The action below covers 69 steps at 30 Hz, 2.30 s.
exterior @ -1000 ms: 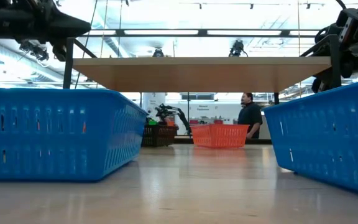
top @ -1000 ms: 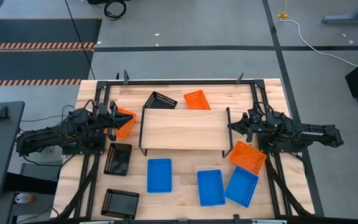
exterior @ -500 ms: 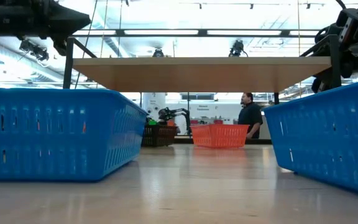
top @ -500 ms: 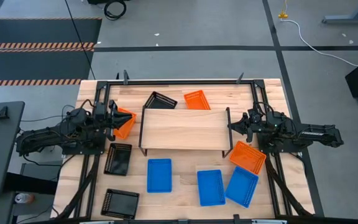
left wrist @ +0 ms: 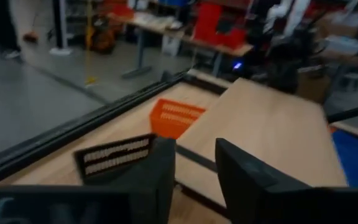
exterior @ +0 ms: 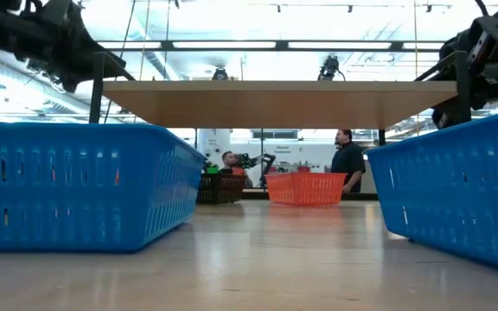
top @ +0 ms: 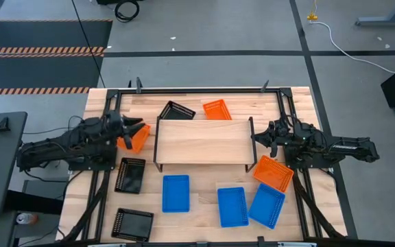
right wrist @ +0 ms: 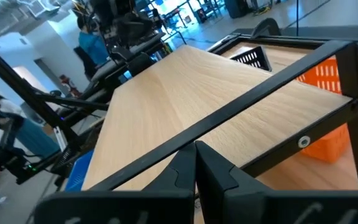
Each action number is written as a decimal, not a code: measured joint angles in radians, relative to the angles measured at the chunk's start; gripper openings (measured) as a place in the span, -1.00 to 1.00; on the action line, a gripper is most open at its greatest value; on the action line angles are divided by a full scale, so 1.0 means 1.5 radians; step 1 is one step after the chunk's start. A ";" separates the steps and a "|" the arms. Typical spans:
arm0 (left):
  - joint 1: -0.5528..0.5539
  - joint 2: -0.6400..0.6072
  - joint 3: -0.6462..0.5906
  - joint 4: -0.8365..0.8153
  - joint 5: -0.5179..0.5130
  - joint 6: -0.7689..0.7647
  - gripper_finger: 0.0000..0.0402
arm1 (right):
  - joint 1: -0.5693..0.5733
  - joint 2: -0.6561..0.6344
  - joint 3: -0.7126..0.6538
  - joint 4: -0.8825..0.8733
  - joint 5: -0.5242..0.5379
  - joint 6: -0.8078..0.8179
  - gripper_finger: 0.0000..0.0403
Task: Stack baskets on shelf by color
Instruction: Put the top left orange bin on the shelf
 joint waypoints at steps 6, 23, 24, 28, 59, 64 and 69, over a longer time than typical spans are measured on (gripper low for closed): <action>0.000 0.114 0.141 -0.189 -0.017 -0.043 -0.08 | 0.000 0.001 0.000 0.020 0.004 -0.007 -0.95; 0.000 0.304 0.313 -0.459 -0.010 -0.117 0.03 | 0.000 0.015 0.016 -0.040 -0.009 -0.044 -0.82; 0.000 0.304 0.313 -0.460 -0.010 -0.120 0.03 | 0.000 0.021 0.019 -0.060 -0.007 -0.034 -0.80; 0.000 0.304 0.313 -0.459 -0.010 -0.125 0.02 | 0.000 0.052 0.043 -0.161 0.037 -0.013 -0.68; 0.005 0.567 0.312 -0.586 0.061 -0.244 0.01 | -0.044 0.154 0.186 0.265 0.415 -0.469 -0.19; 0.004 0.566 0.312 -0.586 0.061 -0.249 0.01 | -0.043 0.200 0.248 0.106 0.383 -0.429 -0.20; 0.004 0.566 0.312 -0.581 0.061 -0.249 0.01 | -0.043 0.251 0.280 0.076 0.344 -0.394 -0.20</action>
